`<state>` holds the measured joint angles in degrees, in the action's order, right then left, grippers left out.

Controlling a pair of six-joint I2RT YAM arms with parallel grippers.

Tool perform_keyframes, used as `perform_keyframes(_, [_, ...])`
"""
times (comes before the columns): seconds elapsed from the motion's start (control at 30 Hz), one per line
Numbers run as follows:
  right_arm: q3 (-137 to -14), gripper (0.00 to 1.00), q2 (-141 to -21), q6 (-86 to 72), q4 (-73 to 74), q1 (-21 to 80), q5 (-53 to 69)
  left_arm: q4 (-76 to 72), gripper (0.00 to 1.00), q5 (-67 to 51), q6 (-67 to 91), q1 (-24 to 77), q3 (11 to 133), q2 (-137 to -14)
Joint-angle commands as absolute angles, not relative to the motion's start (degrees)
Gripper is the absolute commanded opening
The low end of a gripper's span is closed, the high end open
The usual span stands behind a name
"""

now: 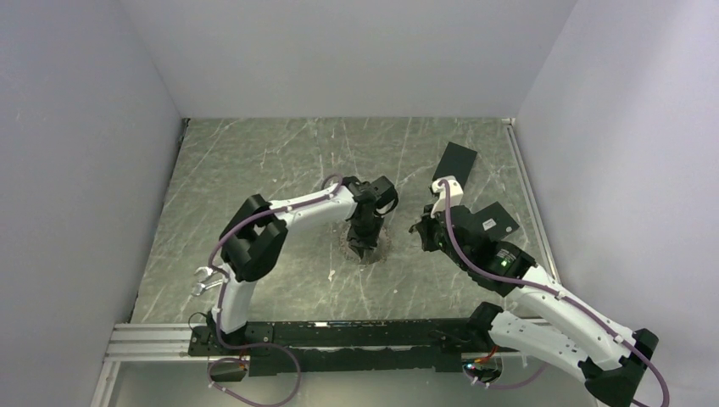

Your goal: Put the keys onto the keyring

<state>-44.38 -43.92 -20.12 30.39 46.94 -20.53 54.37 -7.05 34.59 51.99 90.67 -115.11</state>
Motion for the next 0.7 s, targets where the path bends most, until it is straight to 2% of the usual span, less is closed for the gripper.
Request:
perform_keyframes(0.0, [-43.9, 0.0, -43.2, -20.6, 29.2, 46.8, -20.9, 54.6, 0.28, -4.8, 38.0, 53.6, 94.2, -118.2])
perform_keyframes(0.33, [-43.8, 0.0, -42.6, -20.0, 29.3, 46.8, -20.8, 54.4, 0.32, -2.8, 38.6, 53.7, 96.0, -121.1])
perform_keyframes(0.6, [-43.8, 0.0, -42.5, -19.8, 29.2, 46.8, -20.7, 54.7, 0.19, -2.1, 39.8, 53.9, 94.5, -121.1])
perform_keyframes(0.67, [-43.7, 0.0, -42.4, -19.7, 29.1, 46.8, -20.7, 53.7, 0.19, -3.3, 40.0, 54.1, 93.9, -121.1])
